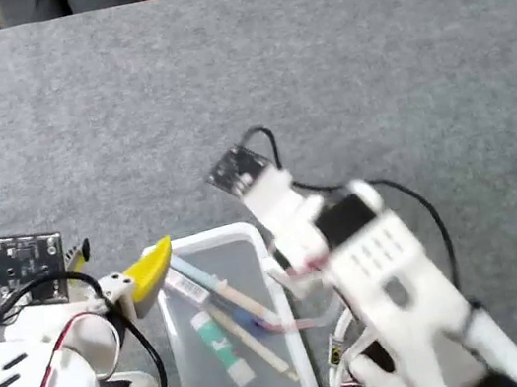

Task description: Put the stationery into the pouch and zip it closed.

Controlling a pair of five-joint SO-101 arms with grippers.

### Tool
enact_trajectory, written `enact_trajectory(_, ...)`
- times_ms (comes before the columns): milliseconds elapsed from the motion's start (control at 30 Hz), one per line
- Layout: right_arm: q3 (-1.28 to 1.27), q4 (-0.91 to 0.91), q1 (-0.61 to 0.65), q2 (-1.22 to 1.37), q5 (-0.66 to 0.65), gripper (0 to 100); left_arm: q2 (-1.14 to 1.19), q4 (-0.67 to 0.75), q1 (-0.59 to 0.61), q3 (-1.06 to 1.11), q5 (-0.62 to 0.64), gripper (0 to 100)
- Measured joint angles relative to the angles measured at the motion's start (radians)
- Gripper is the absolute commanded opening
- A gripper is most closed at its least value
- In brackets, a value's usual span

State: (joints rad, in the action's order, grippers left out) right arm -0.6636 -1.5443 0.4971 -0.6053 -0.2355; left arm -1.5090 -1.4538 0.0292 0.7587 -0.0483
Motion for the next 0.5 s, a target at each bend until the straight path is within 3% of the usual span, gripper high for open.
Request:
enact_trajectory(167, 0.259, -0.061, 0.0, 0.39, 0.077, 15.5, 0.002, 0.003, 0.015, 0.0, 0.0, 36)
enact_trajectory(500, 0.736, -0.199, -0.002, 1.135, 0.068, 8.7, 0.002, 0.003, 0.051, 0.0, 0.0, 36)
